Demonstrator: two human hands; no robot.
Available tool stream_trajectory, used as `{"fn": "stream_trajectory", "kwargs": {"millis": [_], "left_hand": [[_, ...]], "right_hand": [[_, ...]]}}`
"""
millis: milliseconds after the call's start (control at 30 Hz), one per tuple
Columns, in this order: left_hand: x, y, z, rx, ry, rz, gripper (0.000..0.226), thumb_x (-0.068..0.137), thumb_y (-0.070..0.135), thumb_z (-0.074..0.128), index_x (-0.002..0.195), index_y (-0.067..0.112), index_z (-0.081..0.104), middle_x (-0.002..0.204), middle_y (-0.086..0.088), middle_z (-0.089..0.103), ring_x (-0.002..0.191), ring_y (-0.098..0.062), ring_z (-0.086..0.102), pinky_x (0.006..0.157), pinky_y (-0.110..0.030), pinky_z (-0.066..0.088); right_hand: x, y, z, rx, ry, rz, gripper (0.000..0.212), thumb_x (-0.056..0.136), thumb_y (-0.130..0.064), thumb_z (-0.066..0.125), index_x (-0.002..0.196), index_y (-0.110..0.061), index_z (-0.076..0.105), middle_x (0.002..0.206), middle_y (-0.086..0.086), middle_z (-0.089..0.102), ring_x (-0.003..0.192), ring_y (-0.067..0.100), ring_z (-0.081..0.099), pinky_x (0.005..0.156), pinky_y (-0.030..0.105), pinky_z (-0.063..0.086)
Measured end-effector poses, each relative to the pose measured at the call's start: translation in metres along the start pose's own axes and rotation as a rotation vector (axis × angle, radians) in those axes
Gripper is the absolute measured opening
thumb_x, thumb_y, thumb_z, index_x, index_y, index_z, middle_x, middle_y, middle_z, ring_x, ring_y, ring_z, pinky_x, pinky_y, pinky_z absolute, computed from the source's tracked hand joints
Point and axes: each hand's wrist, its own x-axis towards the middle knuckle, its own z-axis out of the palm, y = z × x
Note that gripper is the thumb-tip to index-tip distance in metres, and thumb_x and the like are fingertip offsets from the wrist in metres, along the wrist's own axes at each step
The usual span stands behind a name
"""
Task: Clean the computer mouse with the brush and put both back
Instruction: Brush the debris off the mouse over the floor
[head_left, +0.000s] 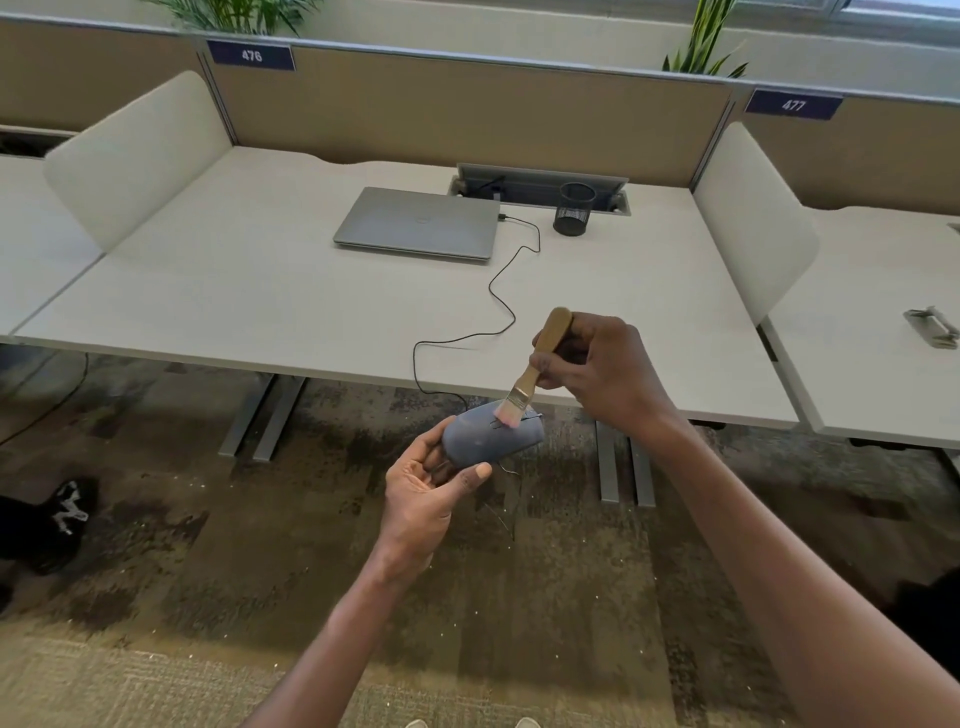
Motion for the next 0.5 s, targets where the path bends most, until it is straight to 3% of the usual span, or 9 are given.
{"fn": "stream_trajectory", "kwargs": {"millis": [200,500], "left_hand": [[-0.002,0.0009,0.0006,-0.014,-0.003,0.005,0.069,0.065,0.009,0.085,0.129,0.019,0.061,0.122,-0.005,0.075,0.117,-0.019,0.07,0.09,-0.024,0.058],[-0.0003,-0.001,-0.0034,-0.026,-0.018,0.001,0.067,0.069,0.008,0.085,0.13,0.024,0.061,0.126,-0.005,0.072,0.12,-0.02,0.068,0.089,-0.023,0.058]], "right_hand": [[0.0028,0.0068,-0.0027,-0.05,0.085,-0.019,0.006,0.092,-0.006,0.074,0.096,-0.002,0.073,0.084,0.014,0.077,0.077,0.025,0.078,0.079,0.049,0.064],[0.0062,0.0057,-0.0035,0.054,-0.021,-0.003,0.008,0.091,-0.001,0.074,0.1,0.001,0.073,0.089,0.015,0.077,0.079,0.018,0.079,0.077,0.031,0.066]]}}
